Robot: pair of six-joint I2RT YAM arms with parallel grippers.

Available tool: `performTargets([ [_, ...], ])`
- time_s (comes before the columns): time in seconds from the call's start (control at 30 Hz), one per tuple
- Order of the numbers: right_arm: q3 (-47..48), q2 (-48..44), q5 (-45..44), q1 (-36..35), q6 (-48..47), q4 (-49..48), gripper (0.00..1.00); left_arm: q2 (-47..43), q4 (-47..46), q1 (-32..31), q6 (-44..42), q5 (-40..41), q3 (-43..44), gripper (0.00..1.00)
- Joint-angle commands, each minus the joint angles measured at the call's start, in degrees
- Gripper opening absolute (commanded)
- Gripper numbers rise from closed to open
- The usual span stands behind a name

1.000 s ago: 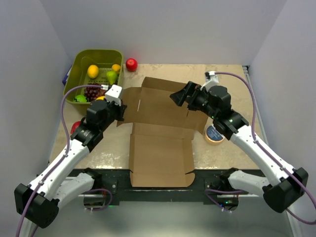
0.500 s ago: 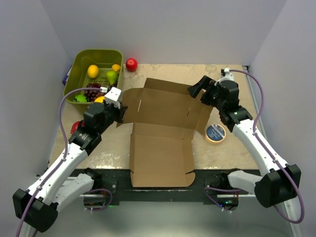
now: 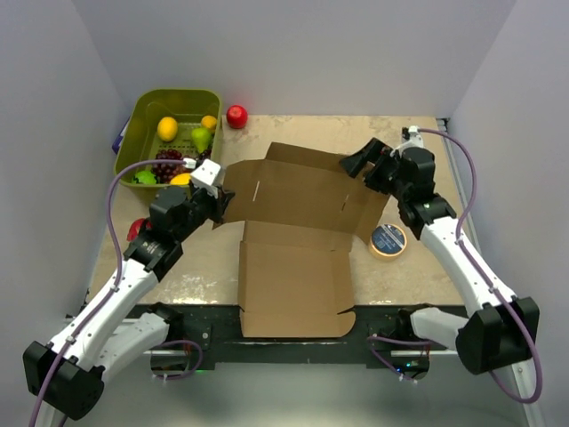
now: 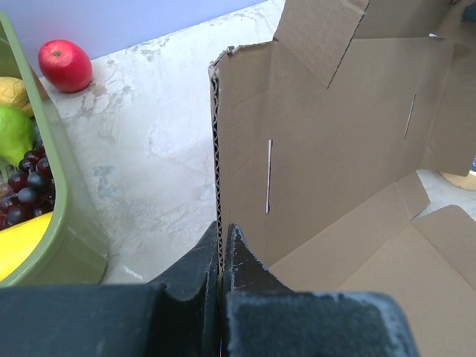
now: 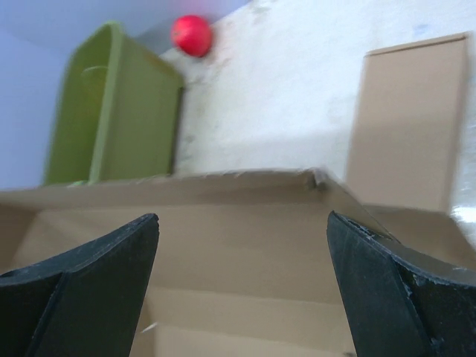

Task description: Fold the paper box

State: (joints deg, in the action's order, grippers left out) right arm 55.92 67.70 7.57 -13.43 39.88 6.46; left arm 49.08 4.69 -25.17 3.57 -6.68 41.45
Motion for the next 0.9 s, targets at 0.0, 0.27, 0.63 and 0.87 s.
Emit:
performTargets([
  [0.0, -8.51, -6.08, 12.27, -0.1, 13.44, -13.19, 0.99, 0.67, -3.63, 0.03, -0.85, -0.71, 0.38, 0.0],
  [0.27, -10.58, -6.1, 12.47, -5.37, 34.03, -23.51, 0.99, 0.31, -3.81, -0.32, -1.64, -1.49, -0.14, 0.0],
  [0.63, -4.6, 4.8, 14.31, -5.82, 48.27, -24.73, 0.99, -1.62, -7.24, -1.64, -6.38, -4.57, -1.99, 0.0],
  [0.87, -1.96, 5.16, 10.98, -5.82, 51.88, -17.46, 0.98, -2.58, -7.85, -2.43, -7.79, -4.48, -2.95, 0.0],
])
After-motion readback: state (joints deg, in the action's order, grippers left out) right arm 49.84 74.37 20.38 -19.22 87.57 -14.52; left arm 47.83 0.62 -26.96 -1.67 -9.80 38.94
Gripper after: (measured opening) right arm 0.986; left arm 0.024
